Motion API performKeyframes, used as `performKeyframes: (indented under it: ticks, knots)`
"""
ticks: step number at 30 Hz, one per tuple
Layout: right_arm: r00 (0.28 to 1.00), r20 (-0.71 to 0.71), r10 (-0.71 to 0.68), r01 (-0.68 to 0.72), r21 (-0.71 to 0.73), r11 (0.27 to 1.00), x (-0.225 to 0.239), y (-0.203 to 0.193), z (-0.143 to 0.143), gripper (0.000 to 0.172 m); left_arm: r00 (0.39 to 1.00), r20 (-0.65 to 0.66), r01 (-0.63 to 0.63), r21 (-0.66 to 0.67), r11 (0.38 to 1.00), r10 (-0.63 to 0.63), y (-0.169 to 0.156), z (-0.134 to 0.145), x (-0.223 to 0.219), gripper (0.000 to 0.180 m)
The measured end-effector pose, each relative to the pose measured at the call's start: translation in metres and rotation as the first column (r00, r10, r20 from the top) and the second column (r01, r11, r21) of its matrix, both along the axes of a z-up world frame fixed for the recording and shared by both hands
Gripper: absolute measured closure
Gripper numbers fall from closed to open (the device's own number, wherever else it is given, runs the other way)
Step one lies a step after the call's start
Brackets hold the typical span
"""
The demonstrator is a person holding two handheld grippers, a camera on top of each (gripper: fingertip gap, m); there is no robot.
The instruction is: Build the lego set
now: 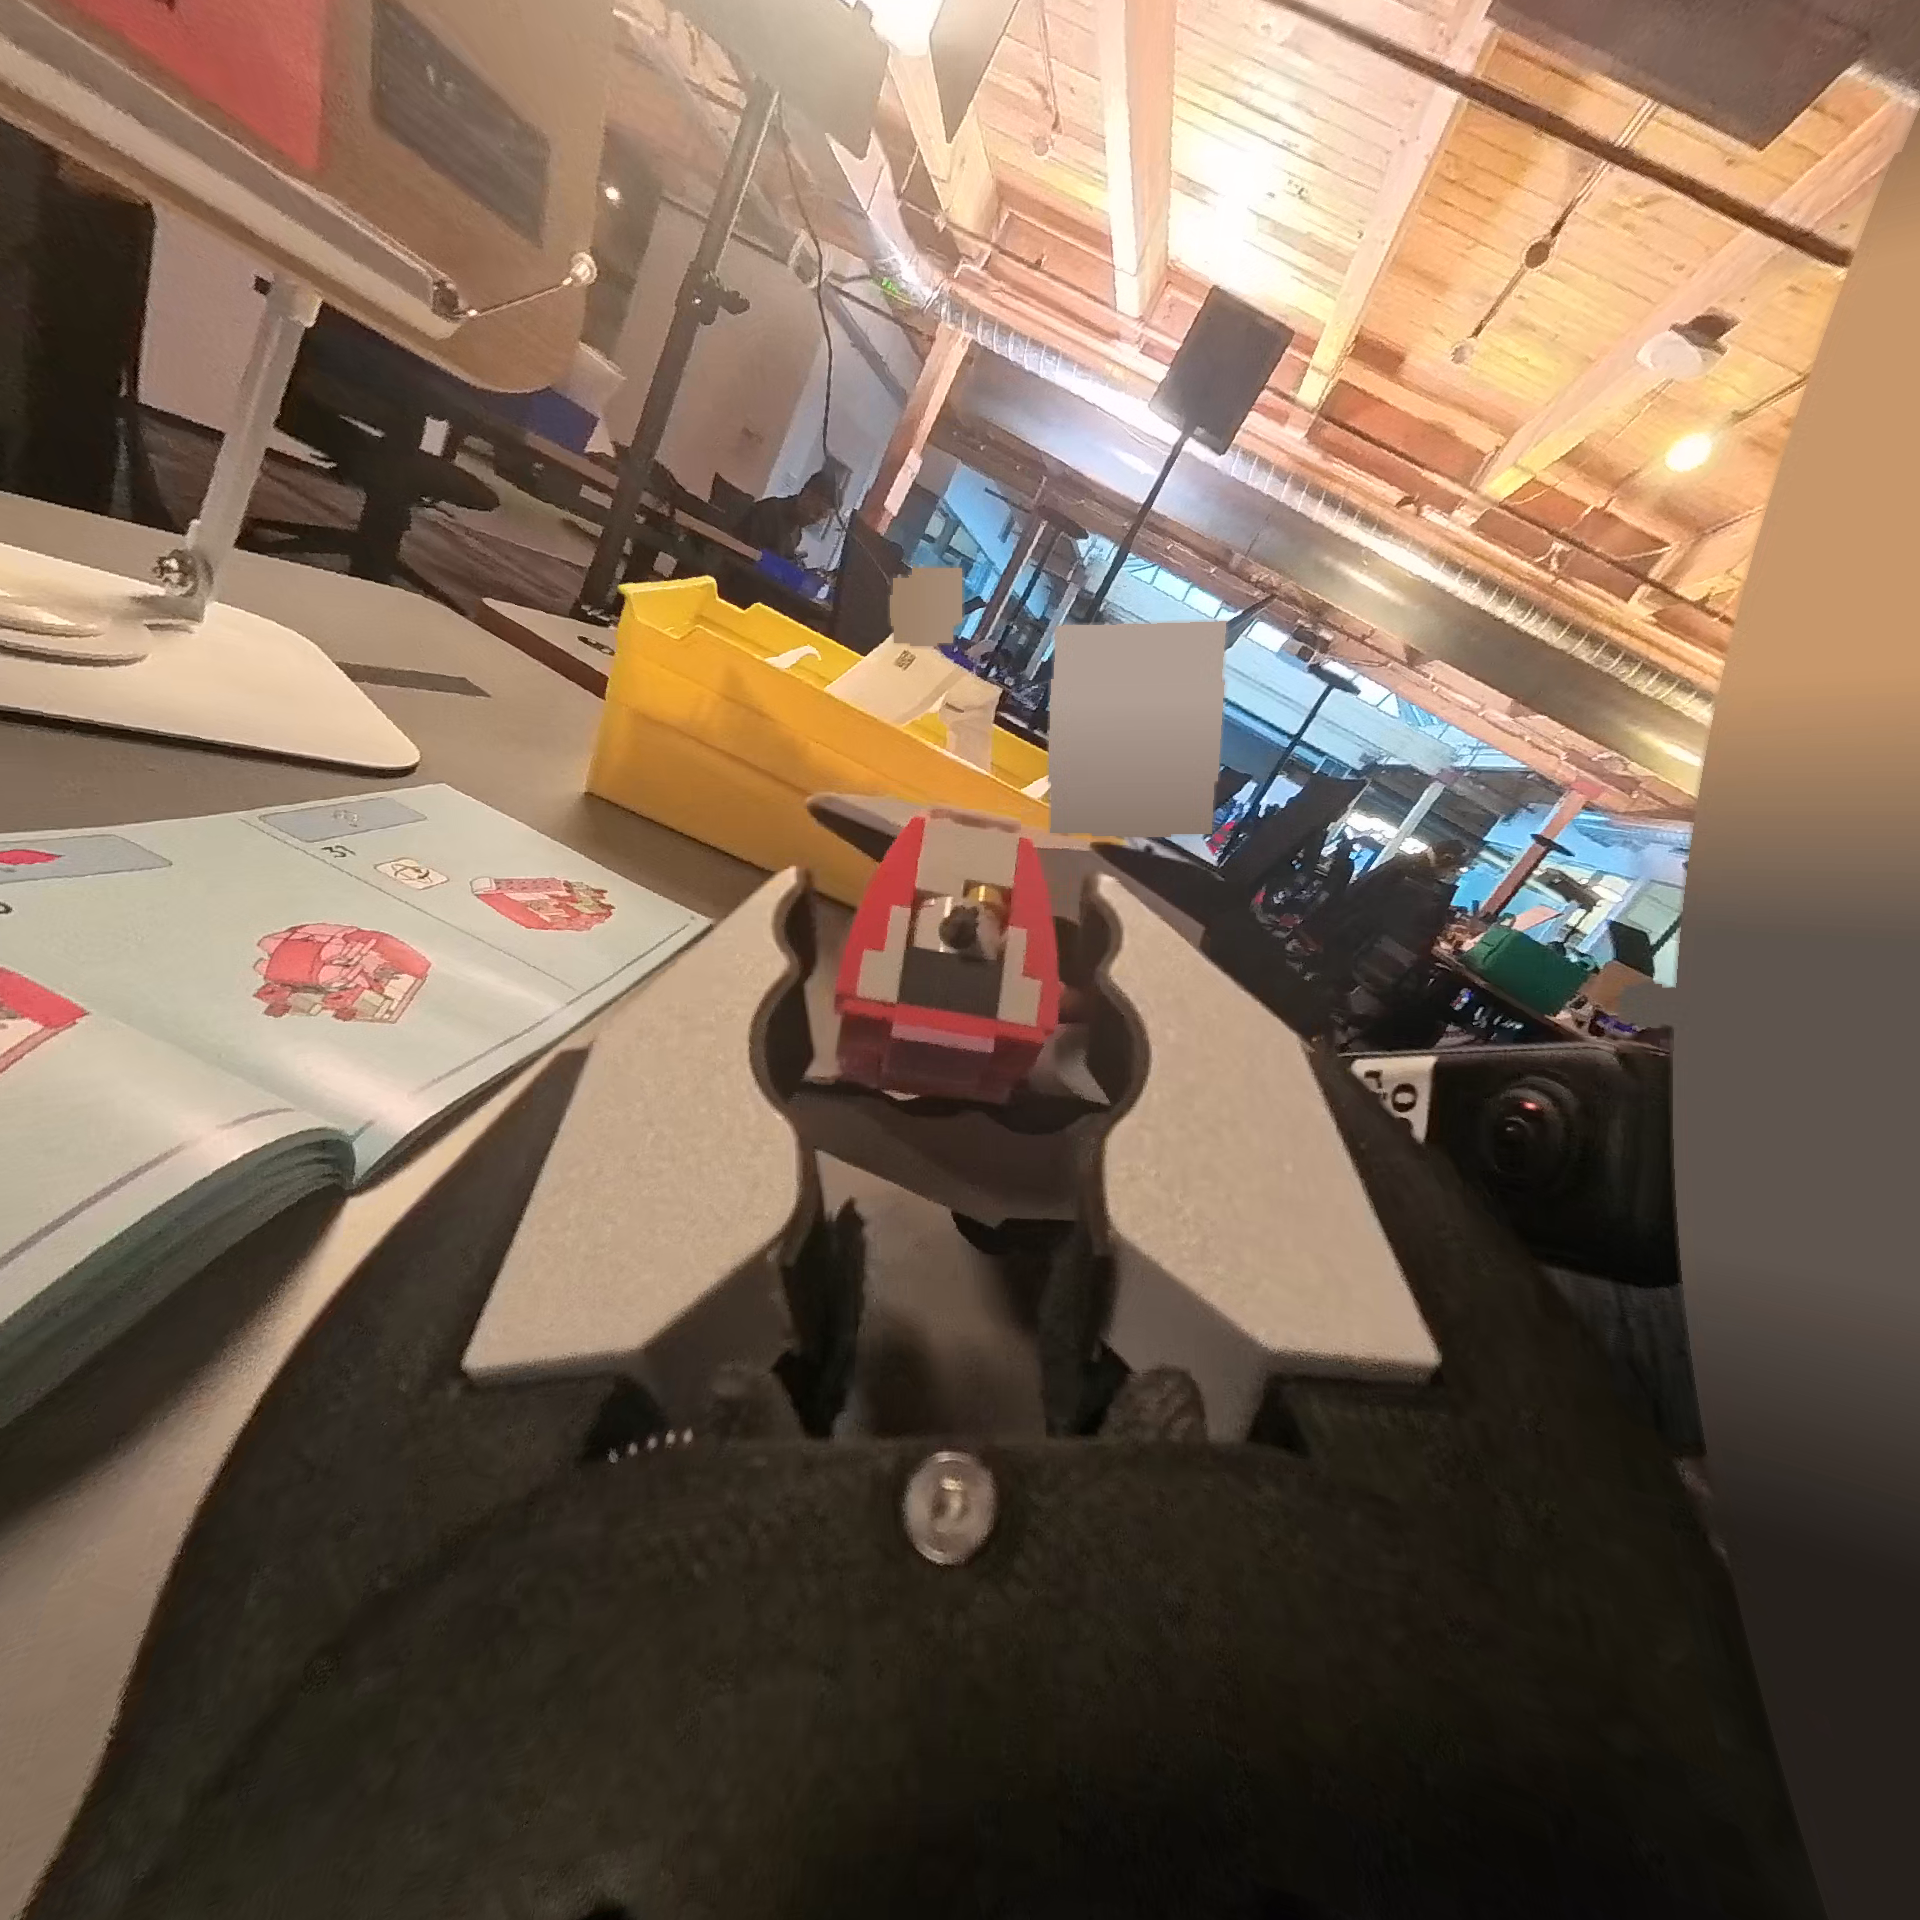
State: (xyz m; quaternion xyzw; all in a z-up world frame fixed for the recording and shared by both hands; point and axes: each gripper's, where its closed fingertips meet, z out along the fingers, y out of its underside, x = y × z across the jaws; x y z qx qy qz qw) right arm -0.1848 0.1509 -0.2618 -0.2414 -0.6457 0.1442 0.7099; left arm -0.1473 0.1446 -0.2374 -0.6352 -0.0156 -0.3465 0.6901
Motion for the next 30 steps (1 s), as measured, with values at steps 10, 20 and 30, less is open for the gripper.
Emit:
performKeyframes:
  ticks: [10,20,30]
  knots:
    - [1.000,-0.012,-0.015,0.016,0.059,0.998,0.001,-0.002,0.003,0.120,0.992,-0.124,-0.023,-0.095,0.995,0.012,0.004,-0.013,0.002,0.129]
    - [0.999,0.047,-0.006,-0.009,0.321,0.947,0.019,-0.010,0.022,0.118,0.961,-0.274,0.048,0.023,0.999,-0.040,-0.006,-0.002,0.026,0.140]
    - [0.812,0.209,0.545,-0.288,-0.670,0.685,0.073,-0.041,0.080,0.130,0.958,0.022,0.276,0.186,0.943,-0.285,-0.025,0.023,0.023,0.142]
